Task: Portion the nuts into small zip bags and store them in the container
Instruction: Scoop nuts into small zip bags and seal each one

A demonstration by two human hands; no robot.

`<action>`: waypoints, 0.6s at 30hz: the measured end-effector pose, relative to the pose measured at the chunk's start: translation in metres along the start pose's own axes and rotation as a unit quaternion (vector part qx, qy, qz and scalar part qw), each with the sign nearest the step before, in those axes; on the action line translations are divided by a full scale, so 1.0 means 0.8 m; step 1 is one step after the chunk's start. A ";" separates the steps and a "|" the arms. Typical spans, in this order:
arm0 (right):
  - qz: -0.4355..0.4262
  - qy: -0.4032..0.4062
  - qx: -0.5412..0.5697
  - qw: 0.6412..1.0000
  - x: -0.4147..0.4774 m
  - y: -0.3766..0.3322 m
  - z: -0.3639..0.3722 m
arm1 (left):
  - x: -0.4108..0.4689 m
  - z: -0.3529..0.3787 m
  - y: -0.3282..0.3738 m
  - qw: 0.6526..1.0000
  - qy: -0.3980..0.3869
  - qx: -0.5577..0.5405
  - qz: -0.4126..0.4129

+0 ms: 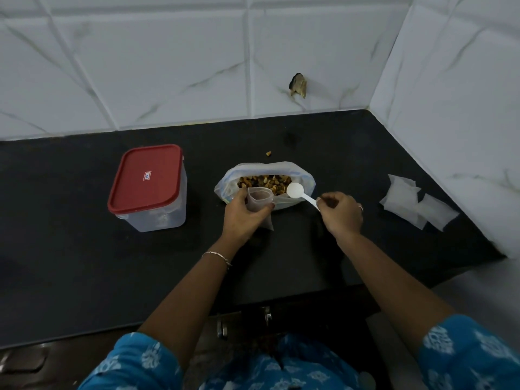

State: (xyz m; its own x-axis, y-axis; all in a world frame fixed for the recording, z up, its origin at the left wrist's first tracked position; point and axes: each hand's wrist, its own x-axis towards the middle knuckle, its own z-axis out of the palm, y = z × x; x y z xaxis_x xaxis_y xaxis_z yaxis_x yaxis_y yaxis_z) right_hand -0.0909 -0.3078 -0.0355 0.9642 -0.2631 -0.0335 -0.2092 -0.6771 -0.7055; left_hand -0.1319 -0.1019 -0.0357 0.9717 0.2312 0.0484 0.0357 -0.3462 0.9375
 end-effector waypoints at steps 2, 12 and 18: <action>-0.076 0.031 -0.013 0.997 -0.014 -0.009 -0.004 | -0.008 -0.002 -0.002 1.000 0.013 0.011 0.002; -0.408 -0.220 -0.084 0.882 -0.065 -0.086 -0.016 | -0.047 -0.028 0.009 0.997 0.054 0.043 0.045; -0.434 -0.244 -0.067 0.864 -0.064 -0.131 -0.020 | -0.060 -0.060 0.019 0.997 0.021 -0.073 -0.002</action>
State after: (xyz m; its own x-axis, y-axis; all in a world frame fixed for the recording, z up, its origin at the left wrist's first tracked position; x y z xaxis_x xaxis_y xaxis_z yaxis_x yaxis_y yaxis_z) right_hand -0.1206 -0.2345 0.0517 0.7140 0.6838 0.1503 0.6429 -0.5553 -0.5276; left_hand -0.1890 -0.0743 -0.0071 0.9609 0.2712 0.0559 0.0024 -0.2100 0.9777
